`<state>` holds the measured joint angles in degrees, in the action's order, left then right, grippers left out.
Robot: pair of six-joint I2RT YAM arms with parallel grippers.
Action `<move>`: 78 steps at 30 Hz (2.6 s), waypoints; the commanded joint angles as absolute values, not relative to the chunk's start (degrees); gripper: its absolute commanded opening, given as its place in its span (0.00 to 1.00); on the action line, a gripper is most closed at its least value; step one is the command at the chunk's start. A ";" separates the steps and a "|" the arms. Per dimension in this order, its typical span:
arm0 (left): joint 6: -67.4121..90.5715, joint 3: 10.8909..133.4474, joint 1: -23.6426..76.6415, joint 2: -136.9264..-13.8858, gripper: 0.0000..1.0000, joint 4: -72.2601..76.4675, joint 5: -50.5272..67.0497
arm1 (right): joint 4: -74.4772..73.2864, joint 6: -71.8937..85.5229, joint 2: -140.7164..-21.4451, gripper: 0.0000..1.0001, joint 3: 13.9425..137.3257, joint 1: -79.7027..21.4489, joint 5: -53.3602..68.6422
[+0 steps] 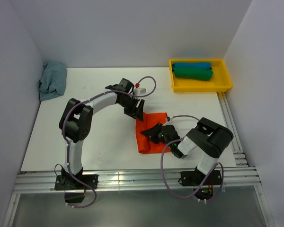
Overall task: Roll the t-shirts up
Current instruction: Roll the tshirt
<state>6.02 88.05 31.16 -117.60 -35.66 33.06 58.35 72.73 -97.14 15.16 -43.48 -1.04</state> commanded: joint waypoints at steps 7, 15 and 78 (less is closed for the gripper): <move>9.93 90.61 33.48 -121.10 0.62 -31.72 27.98 | 62.68 73.83 -103.10 0.24 14.68 -42.36 3.52; 8.88 97.81 34.80 -121.73 0.00 -41.03 19.17 | 44.59 67.87 -95.55 0.33 19.07 -42.63 -1.82; 6.16 103.11 28.04 -117.26 0.62 -44.31 28.12 | 4.63 60.03 -89.31 0.24 41.07 -55.12 -17.51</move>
<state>7.57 104.97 29.54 -123.79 -48.47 21.98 -6.02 58.70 -92.60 46.59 -58.37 -27.59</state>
